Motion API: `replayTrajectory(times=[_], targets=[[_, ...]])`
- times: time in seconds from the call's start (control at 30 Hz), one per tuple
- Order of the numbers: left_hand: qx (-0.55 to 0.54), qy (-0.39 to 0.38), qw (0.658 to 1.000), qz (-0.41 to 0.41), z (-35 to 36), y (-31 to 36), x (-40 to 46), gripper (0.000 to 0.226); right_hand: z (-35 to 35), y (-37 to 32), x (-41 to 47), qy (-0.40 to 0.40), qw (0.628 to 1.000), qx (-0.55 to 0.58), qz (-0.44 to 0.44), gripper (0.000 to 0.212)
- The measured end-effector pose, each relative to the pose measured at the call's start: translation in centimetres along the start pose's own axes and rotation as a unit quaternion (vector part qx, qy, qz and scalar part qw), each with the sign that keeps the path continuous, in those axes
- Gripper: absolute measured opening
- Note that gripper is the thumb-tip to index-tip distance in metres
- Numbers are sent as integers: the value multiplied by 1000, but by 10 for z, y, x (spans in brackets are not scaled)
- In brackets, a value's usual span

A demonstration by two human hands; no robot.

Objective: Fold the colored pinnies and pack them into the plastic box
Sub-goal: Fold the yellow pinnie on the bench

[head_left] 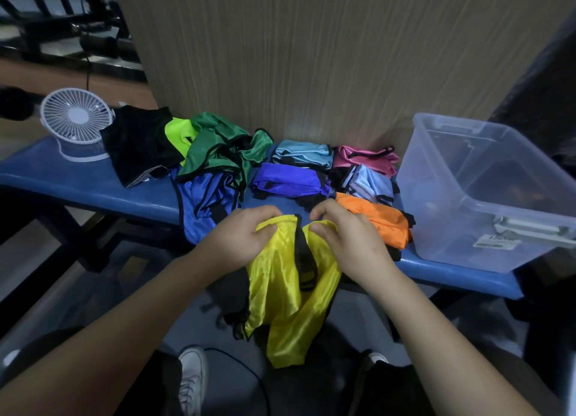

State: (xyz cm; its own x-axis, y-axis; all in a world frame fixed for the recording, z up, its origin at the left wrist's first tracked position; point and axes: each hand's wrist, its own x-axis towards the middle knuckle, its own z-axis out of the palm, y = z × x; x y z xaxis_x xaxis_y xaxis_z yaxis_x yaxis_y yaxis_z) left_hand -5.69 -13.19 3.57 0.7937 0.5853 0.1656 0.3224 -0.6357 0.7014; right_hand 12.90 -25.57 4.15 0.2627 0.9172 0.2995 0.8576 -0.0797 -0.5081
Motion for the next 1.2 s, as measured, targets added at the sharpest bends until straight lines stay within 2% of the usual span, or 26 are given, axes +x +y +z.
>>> replayTrajectory(times=[0.17,0.27,0.37,0.5,0.63,0.8,0.97,1.1,1.2], targets=[[12,48,999,17,-13,5,-7,23,-19,0,-4,81,990,-111,-13,16],[12,60,998,-2,-21,2,-9,27,-27,2,-6,98,994,-41,12,4],[18,57,998,23,-26,2,-11,24,-32,5,-6,66,992,89,60,15],[-11,22,999,33,-24,0,-12,21,-29,10,-6,2,984,154,94,25],[-13,-6,1000,25,-14,-4,-8,25,-23,6,-8,-62,970,188,140,18],[6,-32,999,17,1,-4,-1,39,-10,-11,-9,-137,929,287,191,10],[-5,-59,998,10,12,4,1,45,-2,-22,-7,-135,913,319,215,18],[-48,-68,996,14,14,4,-2,40,-1,-23,-6,-139,898,346,234,24],[-49,-101,994,4,11,6,-5,54,-2,-24,-5,-145,871,397,251,25]])
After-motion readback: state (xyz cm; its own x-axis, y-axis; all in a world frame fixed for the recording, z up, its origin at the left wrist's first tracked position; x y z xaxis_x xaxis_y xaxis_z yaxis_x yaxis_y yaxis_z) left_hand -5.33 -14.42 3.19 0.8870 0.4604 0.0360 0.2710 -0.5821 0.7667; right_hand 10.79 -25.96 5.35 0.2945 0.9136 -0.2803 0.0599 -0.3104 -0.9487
